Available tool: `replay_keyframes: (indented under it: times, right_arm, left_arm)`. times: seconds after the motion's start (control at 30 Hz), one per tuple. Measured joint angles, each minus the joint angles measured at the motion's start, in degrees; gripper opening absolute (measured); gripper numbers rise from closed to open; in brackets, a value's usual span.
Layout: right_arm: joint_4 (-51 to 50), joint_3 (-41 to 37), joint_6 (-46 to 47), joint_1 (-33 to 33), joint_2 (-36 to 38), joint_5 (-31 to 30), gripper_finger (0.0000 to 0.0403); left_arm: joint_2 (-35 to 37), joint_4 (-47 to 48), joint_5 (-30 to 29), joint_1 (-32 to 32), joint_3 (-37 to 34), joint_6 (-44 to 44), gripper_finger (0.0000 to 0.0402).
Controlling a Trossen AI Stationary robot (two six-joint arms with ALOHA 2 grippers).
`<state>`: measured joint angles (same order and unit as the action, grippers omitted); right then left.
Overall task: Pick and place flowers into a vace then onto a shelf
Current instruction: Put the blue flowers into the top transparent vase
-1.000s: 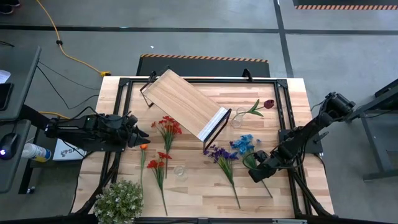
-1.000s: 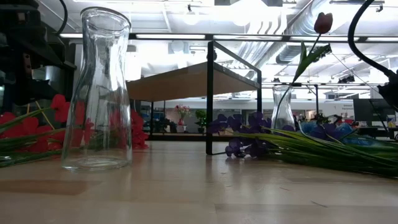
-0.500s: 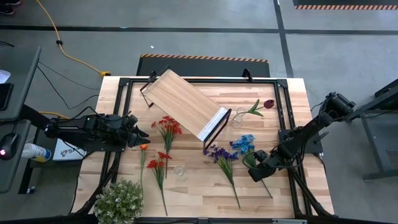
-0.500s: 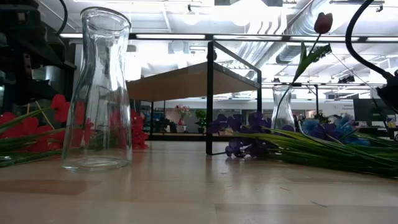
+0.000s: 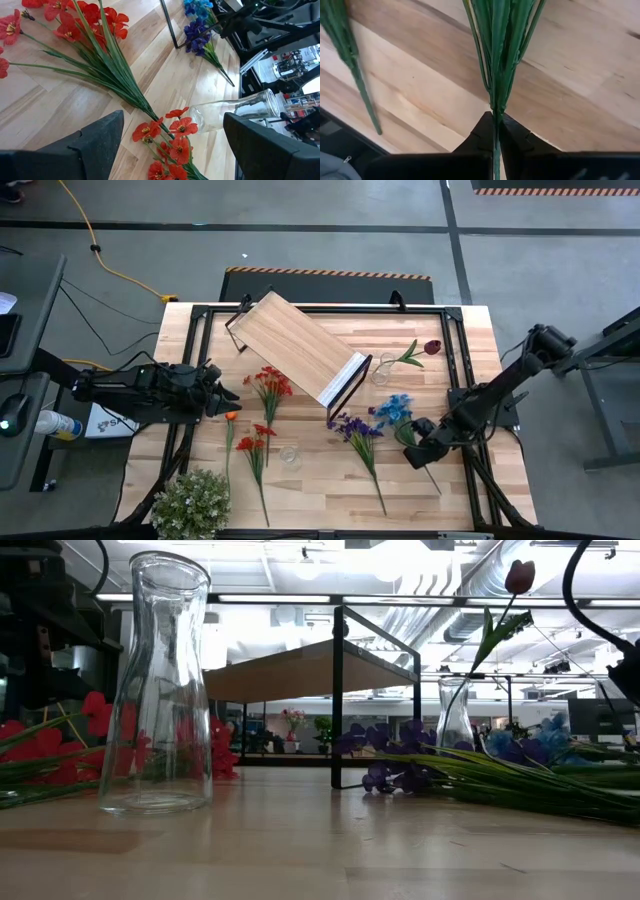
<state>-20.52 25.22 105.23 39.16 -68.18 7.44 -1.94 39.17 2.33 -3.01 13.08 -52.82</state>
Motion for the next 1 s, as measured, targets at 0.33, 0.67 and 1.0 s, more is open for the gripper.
replay_keyframes:
  times: [0.33, 0.67, 1.0]
  right_arm:
    - [-23.58, 9.43, -0.73, 0.89, 4.78, -0.43, 0.0001]
    - [-53.35, 23.76, 2.85, 5.35, 6.69, 3.64, 0.0]
    - [-67.53, 35.87, 4.28, 9.68, 6.7, 6.49, 0.0]
  left_arm:
    - [0.0, 0.0, 0.0, 0.0, 0.01, 0.0, 0.0376]
    - [0.01, -0.01, 0.02, 0.0, 0.0, 0.0, 0.0376]
    - [-0.01, 0.01, 0.0, 0.0, 0.0, 0.0, 0.0376]
